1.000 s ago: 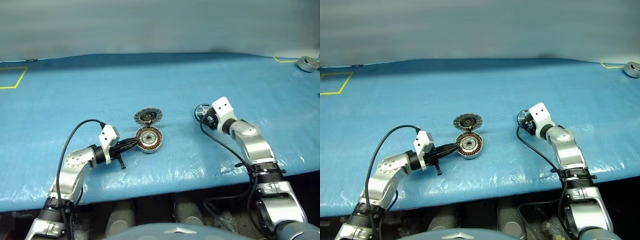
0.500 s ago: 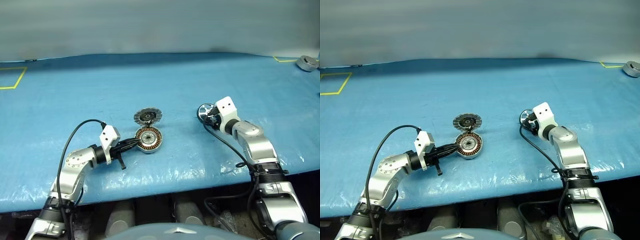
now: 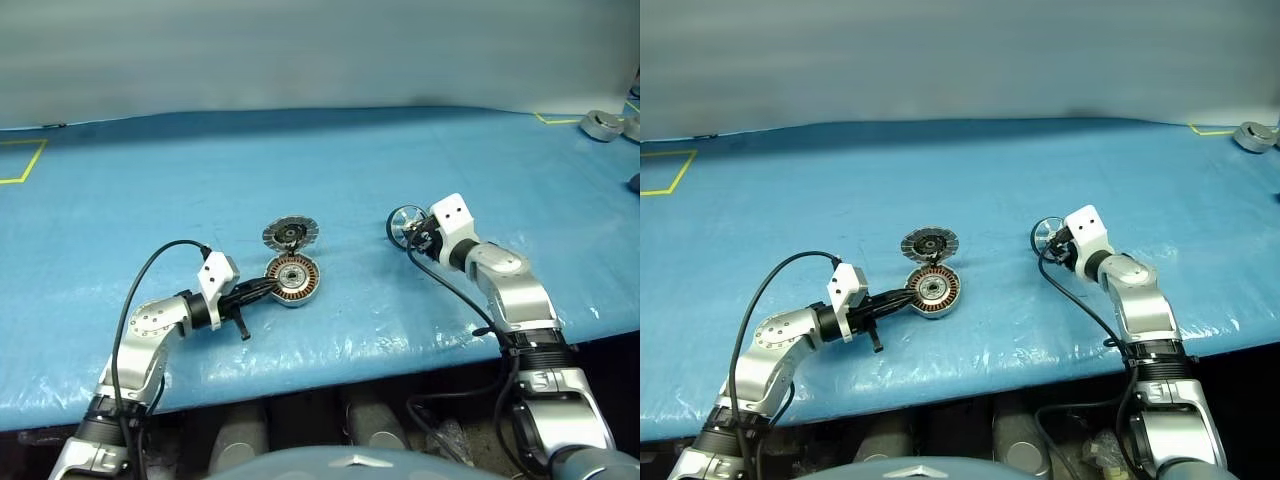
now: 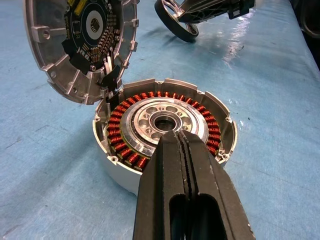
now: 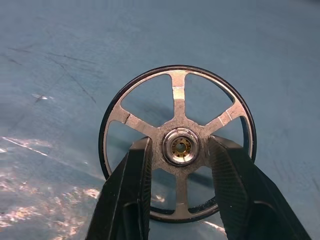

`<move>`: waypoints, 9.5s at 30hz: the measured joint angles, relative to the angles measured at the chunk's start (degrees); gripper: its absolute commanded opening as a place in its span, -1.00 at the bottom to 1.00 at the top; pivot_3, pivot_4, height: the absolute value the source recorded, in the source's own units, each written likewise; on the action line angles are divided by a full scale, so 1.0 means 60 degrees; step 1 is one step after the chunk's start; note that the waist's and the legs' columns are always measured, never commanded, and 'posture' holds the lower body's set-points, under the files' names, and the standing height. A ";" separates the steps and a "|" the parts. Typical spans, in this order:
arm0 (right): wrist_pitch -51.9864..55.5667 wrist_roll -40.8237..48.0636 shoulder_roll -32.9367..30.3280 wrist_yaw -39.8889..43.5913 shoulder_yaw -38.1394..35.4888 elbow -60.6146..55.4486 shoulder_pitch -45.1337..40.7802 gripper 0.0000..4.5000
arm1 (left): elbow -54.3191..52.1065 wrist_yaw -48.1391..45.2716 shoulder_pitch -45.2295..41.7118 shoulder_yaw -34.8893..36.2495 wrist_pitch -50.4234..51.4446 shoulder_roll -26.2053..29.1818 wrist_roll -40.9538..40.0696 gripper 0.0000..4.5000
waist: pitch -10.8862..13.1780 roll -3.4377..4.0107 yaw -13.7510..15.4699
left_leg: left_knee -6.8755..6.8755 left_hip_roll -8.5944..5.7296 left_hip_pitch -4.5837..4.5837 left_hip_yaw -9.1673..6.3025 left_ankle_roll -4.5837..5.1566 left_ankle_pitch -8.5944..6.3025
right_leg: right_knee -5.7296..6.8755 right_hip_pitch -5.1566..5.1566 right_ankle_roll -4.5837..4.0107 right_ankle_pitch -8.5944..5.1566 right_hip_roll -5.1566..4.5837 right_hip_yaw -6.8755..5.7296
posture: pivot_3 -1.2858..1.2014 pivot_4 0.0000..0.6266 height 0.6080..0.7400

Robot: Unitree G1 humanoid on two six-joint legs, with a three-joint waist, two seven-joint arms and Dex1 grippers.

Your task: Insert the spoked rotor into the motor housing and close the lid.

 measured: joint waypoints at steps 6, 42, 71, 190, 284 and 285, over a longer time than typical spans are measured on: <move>0.0103 0.0845 0.0277 0.0246 -0.0141 -0.1434 0.0928 -0.36 | 0.0002 0.0000 0.0013 0.0276 -0.0192 0.0001 -0.0069 -1.00 | 0.0015 0.0019 0.0035 | -0.0008 -0.0001 -0.0038 -0.0006 0.0000 0.0000 | -0.0003 -0.0038 -0.0001 -0.0002 0.0000 -0.0002 | 0.03 -0.52 1.00; -0.0020 0.1505 0.0029 0.2775 0.3414 -0.3603 0.0319 -0.36 | 0.1073 -0.1011 0.0366 0.0494 -0.1385 -0.0071 -0.0431 -1.00 | 0.0032 0.0035 0.0099 | 0.0008 -0.0005 -0.0103 -0.0017 -0.0001 -0.0001 | -0.0004 -0.0089 0.0005 -0.0005 -0.0006 -0.0021 | 0.03 -0.52 1.00; -0.0418 0.0529 0.0200 0.3173 0.3756 -0.2825 -0.0241 -0.36 | 0.1073 -0.0835 0.0535 0.0507 -0.1579 -0.0086 -0.0419 -1.00 | 0.0026 0.0034 0.0083 | 0.0012 -0.0003 -0.0091 -0.0019 -0.0001 -0.0001 | 0.0006 -0.0082 0.0004 -0.0005 -0.0005 -0.0024 | 0.03 -0.52 1.00; -0.1490 0.0498 0.2632 0.1258 0.3386 -0.1495 0.0865 0.98 | 0.1501 -0.0684 0.0463 0.0665 -0.1677 -0.0496 -0.0375 -1.00 | 0.0028 0.0041 0.0085 | 0.0018 -0.0001 -0.0097 -0.0030 0.0001 -0.0003 | 0.0010 -0.0082 -0.0001 -0.0002 -0.0005 -0.0039 | 0.03 -0.52 1.00; -0.0959 -0.0303 0.1717 0.1752 0.4136 -0.1518 0.0118 0.34 | 0.1669 -0.0563 -0.0146 0.0250 -0.1476 -0.0617 0.0063 -1.00 | -0.0019 0.0039 0.0108 | 0.0019 -0.0001 0.0010 -0.0021 0.0001 -0.0003 | 0.0008 0.0016 -0.0005 -0.0008 -0.0009 -0.0032 | 0.03 -0.52 1.00; -0.0924 -0.0263 0.1727 0.1744 0.4108 -0.1527 0.0133 0.50 | 0.1680 -0.0531 -0.0146 0.0244 -0.1546 -0.0619 0.0095 -1.00 | -0.0019 0.0039 0.0110 | 0.0019 -0.0001 0.0010 -0.0021 0.0001 -0.0003 | 0.0008 0.0016 -0.0005 -0.0008 -0.0009 -0.0032 | 0.03 -0.52 1.00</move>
